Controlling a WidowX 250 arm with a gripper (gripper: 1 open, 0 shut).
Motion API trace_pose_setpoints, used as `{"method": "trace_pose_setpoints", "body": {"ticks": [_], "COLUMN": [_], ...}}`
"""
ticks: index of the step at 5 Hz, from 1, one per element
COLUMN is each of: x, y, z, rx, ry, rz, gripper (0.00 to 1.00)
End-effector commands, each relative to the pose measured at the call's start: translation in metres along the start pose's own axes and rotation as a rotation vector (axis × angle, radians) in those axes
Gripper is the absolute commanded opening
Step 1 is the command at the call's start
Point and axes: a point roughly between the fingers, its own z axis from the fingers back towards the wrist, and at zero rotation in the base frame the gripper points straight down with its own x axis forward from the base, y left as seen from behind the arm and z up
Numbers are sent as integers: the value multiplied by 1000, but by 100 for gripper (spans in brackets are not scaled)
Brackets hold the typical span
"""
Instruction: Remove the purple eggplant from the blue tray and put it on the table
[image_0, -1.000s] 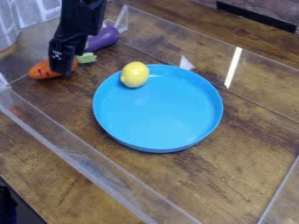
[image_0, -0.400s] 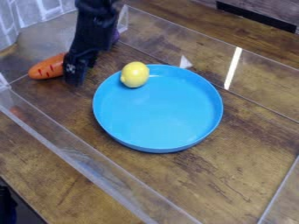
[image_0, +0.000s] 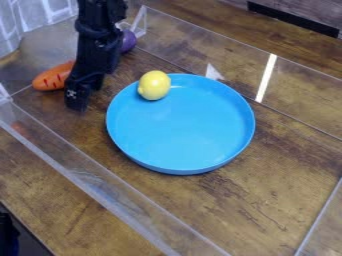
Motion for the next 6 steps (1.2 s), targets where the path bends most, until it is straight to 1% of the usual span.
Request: {"method": "trace_pose_setpoints", "body": {"ticks": [1,2,4,6], "x": [-15,-12,-2,17], "y": [9,0,-17,-25], "z": [23,26,27,26], "rx": [57,70,102,100], "ry": [-34,-42,-55,-41], "rz": [47,14,-48,93], "gripper": [100,100,100,100]}}
